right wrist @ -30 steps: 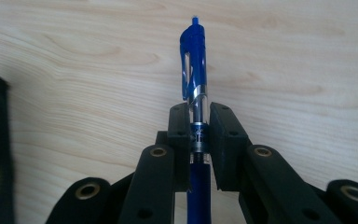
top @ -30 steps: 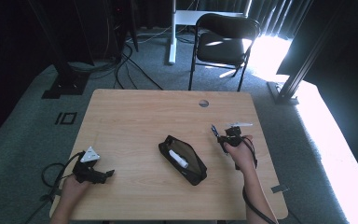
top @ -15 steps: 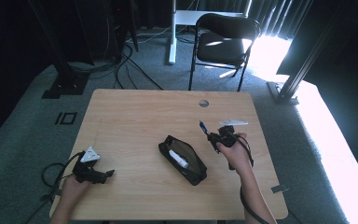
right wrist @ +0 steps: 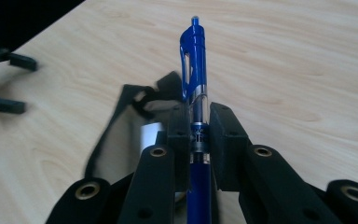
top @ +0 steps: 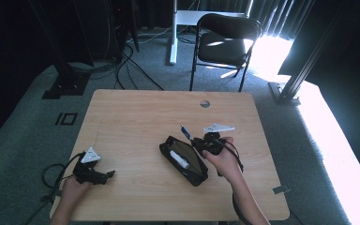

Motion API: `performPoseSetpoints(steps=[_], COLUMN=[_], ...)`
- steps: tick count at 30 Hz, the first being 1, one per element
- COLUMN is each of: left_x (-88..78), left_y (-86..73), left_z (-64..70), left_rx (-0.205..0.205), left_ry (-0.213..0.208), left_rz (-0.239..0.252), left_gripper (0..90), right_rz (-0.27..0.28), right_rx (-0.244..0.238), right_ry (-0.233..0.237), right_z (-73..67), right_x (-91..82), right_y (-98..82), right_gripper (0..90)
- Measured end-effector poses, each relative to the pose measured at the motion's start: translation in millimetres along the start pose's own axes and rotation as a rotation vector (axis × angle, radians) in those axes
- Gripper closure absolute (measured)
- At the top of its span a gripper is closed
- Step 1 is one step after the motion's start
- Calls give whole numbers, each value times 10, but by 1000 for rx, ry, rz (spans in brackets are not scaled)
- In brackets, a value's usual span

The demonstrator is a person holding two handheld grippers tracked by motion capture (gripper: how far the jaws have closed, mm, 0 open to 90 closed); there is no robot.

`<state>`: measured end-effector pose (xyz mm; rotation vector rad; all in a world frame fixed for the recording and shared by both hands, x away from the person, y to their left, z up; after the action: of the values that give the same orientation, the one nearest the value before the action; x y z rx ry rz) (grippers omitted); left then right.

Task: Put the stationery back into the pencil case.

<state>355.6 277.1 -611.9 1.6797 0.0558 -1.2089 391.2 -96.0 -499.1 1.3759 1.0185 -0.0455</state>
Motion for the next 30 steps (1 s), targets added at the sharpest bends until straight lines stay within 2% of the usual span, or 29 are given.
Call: performPoseSetpoints(steps=[1, 2, 3, 6, 9, 13, 20, 25, 27, 28, 30], left_x=[0, 0, 0, 1, 1, 1, 1, 1, 1, 1, 1], left_y=[0, 0, 0, 1, 1, 1, 1, 1, 1, 1, 1], left_z=[0, 0, 0, 0, 0, 0, 0, 0, 1, 0, 0], left_rx=[0, 0, 0, -1, -1, -1, -1, -1, -2, -1, -1], left_ry=[0, 0, 0, 0, 0, 0, 0, 0, 0, 0, 0], left_rz=[0, 0, 0, 1, 1, 1, 1, 1, 1, 1, 1], left_gripper=[16, 16, 16, 16, 16, 16, 16, 16, 16, 16, 16], right_rz=[-19, -19, -41, -77, -117, -159, -222, -230, -245, -258, -261], right_rx=[-20, -20, -27, -46, -59, -68, -111, -107, -119, -143, -145], right_ry=[9, 9, 23, 46, 48, 32, 3, 3, -5, -16, -23], right_z=[-64, -64, -126, -206, -250, -264, -296, -316, -323, -325, -329], right_x=[36, 36, 77, 140, 200, 291, 402, 457, 482, 507, 532], right_y=[-26, -26, -58, -114, -173, -227, -315, -327, -341, -357, -365], right_gripper=[790, 790, 791, 791, 791, 790, 790, 790, 790, 790, 790])
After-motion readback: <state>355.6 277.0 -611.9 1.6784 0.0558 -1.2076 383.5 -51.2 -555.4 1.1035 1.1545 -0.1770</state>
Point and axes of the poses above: each handheld gripper's, and its own axes: x roughly forward along the jaws, y roughly out of its top, z roughly to its right, the point moved 8 cm from there along x, roughly forward along the jaws, and after that the axes turned 4 degrees about -y, right-handed, at the moved point
